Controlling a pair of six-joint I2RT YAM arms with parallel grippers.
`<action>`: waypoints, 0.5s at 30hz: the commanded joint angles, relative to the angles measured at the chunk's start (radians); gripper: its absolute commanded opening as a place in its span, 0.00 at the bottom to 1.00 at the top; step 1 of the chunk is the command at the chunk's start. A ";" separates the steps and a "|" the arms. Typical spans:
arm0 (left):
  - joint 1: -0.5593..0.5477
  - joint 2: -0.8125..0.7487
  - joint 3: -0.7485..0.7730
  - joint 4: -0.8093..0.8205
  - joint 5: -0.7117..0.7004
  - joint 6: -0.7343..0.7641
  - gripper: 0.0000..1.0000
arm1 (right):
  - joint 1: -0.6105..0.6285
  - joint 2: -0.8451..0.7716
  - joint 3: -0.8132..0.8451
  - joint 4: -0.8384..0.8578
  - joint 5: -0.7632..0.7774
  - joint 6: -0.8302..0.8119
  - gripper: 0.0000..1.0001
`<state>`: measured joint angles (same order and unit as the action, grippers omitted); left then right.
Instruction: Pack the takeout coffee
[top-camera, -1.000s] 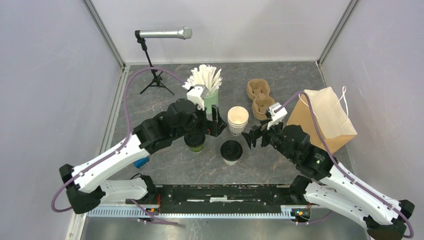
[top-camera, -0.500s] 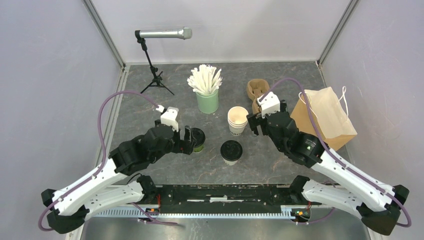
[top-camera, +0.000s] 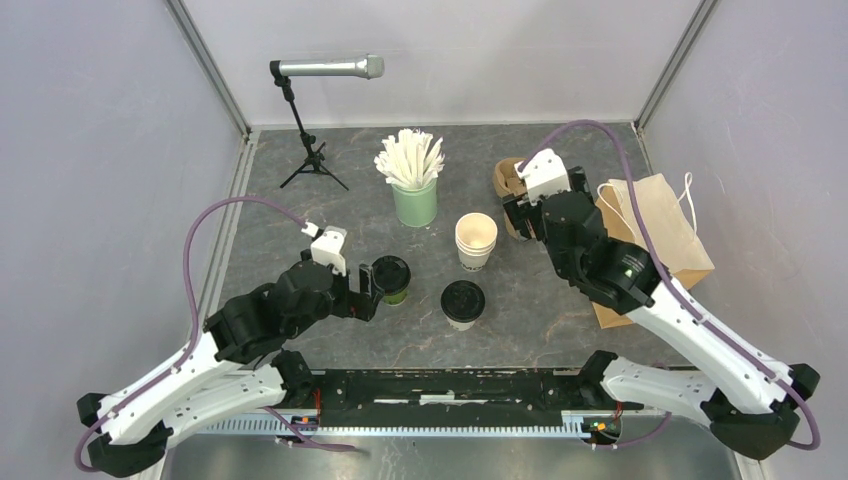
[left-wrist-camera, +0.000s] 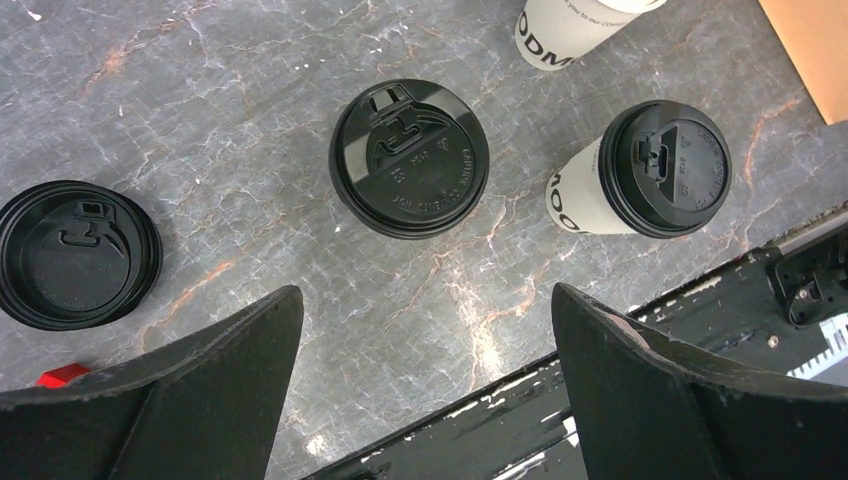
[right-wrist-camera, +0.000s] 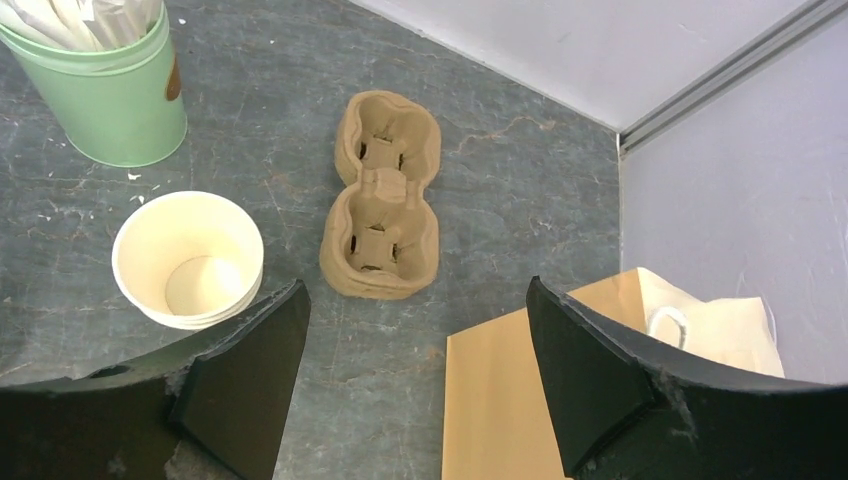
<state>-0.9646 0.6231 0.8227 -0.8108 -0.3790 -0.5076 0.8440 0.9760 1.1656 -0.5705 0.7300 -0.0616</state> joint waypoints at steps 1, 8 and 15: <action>-0.003 0.002 0.003 0.031 0.024 0.088 1.00 | -0.054 0.068 0.015 0.070 -0.106 -0.057 0.86; -0.003 -0.019 -0.009 0.024 0.006 0.073 1.00 | -0.181 0.168 0.021 0.128 -0.255 -0.067 0.90; -0.003 -0.057 -0.014 -0.009 -0.107 0.025 1.00 | -0.287 0.246 0.056 0.169 -0.379 -0.086 0.90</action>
<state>-0.9646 0.5800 0.8112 -0.8173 -0.3981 -0.4706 0.6022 1.1984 1.1660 -0.4789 0.4538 -0.1215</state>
